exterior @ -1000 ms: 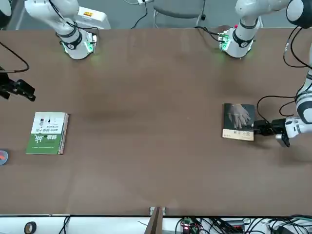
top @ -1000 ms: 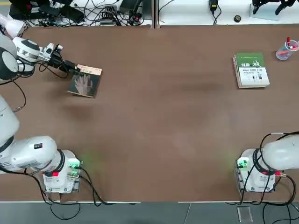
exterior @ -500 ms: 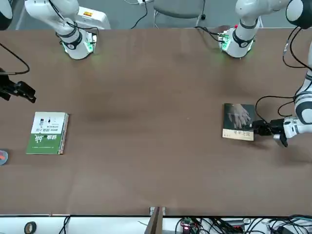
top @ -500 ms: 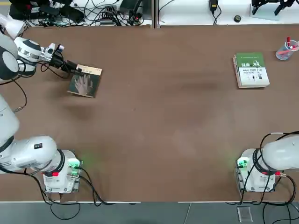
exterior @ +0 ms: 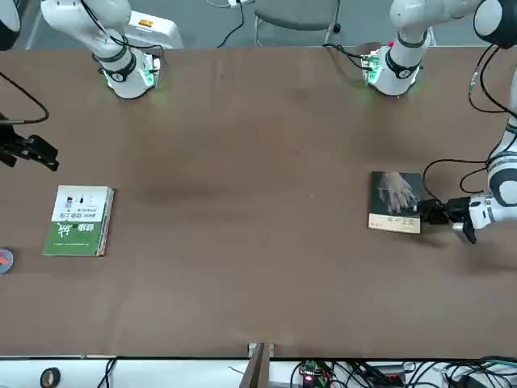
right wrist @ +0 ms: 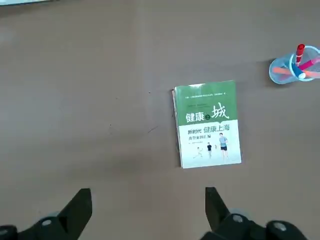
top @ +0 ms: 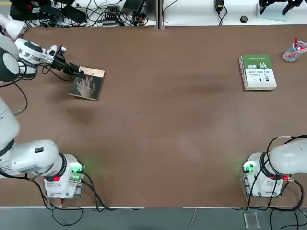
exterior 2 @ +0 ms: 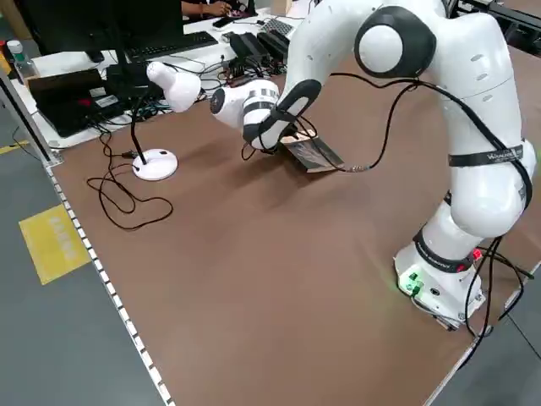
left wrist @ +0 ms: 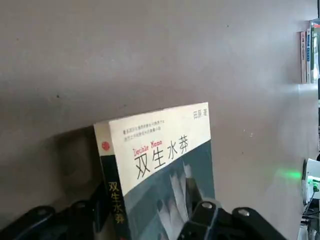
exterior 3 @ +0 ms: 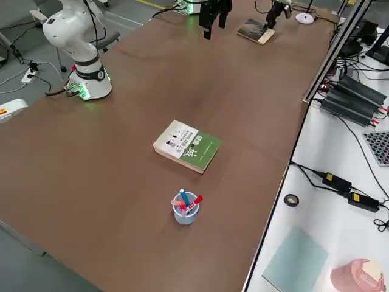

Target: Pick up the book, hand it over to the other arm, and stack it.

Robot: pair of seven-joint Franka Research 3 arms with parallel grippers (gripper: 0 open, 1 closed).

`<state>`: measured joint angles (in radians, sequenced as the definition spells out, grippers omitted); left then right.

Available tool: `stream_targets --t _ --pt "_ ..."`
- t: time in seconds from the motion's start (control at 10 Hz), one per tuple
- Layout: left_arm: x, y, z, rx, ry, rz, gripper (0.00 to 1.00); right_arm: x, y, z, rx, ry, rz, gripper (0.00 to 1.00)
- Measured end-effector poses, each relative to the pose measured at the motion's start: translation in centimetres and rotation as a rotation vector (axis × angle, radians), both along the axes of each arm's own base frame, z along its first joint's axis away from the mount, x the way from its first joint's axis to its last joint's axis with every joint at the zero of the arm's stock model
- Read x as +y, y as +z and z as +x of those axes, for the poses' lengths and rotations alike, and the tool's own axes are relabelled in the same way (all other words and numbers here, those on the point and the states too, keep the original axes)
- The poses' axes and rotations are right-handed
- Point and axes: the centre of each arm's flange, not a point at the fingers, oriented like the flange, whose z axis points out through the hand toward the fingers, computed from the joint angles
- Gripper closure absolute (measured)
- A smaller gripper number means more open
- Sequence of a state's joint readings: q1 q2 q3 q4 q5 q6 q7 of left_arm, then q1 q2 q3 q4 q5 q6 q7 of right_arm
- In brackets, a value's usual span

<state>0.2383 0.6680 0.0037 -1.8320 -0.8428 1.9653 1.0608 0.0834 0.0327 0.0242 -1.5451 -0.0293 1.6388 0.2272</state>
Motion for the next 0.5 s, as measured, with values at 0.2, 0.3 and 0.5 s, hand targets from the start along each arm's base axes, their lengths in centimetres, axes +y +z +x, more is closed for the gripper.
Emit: stream_targets --t 0.2,0.3,0.5 --pt "-0.01 -0.09 -0.03 0.001 0.0 0.0 0.43 -0.73 0.14 0.07 -0.003 -0.013 0.0 0.0" --pt "-0.01 -0.1 -0.02 0.001 0.001 -0.001 0.47 -1.01 0.13 0.1 -0.003 -0.018 0.0 0.0" --pt "-0.03 -0.12 -0.01 0.001 0.005 -0.004 0.51 -1.05 0.13 0.11 -0.002 -0.018 0.001 0.0"
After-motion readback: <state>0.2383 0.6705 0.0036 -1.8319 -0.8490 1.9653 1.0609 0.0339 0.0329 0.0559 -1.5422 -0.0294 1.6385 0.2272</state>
